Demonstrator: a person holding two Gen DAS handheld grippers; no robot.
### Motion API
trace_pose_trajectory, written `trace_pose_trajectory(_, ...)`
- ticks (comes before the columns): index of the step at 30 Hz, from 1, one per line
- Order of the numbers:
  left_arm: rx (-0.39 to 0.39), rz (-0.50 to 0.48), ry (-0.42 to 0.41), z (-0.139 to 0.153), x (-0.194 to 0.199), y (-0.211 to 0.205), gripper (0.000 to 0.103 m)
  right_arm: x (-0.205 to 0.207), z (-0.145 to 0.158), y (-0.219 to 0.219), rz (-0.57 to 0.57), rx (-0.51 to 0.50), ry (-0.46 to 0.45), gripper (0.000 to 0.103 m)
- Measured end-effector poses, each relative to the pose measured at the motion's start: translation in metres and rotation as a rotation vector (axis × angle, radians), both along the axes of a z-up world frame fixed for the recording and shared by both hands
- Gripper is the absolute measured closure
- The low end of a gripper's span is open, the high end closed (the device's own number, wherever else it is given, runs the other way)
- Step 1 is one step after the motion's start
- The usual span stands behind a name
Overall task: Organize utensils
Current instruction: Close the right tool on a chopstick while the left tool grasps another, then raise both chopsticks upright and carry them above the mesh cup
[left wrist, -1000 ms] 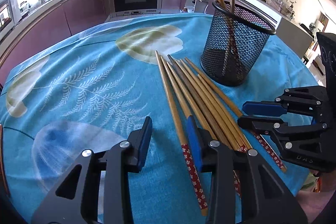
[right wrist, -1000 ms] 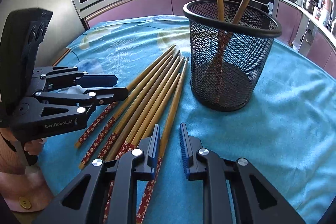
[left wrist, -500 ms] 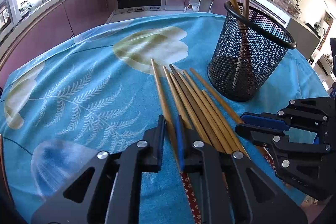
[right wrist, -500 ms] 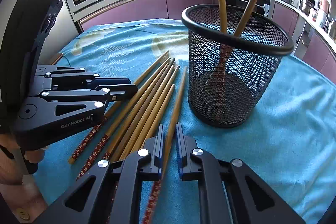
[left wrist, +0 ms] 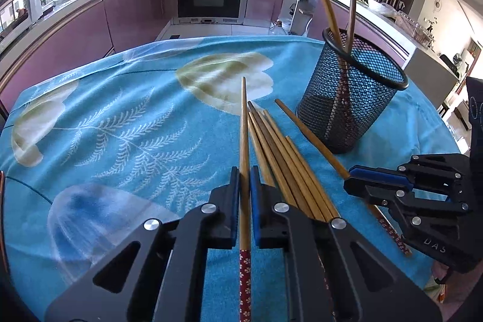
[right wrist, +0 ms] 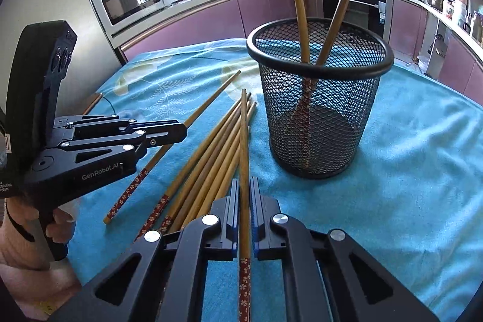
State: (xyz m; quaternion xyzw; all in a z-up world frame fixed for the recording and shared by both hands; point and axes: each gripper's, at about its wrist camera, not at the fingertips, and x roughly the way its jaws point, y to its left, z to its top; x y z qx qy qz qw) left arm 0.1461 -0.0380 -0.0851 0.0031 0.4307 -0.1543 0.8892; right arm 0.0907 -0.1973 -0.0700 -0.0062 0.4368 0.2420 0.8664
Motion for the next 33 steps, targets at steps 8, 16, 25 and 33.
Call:
trace_pose_trajectory(8,-0.103,-0.017,-0.062,0.036,-0.023,0.018,0.095,-0.015,0.022,-0.011,0.033,0.071,-0.056,0.097)
trace_pose_trajectory(16,-0.178,-0.048,-0.135,0.071,-0.047,0.028,0.095,-0.024,0.048,-0.029,0.021,0.134,-0.120,0.097)
trace_pose_trajectory(25,-0.251,-0.078,-0.225,0.107,-0.063,0.034,0.095,-0.025,0.069,-0.039,-0.001,0.182,-0.182,0.097)
trace_pose_trajectory(33,-0.292,-0.096,-0.277,0.135,-0.056,0.025,0.095,-0.023,0.095,-0.055,-0.018,0.198,-0.255,0.097)
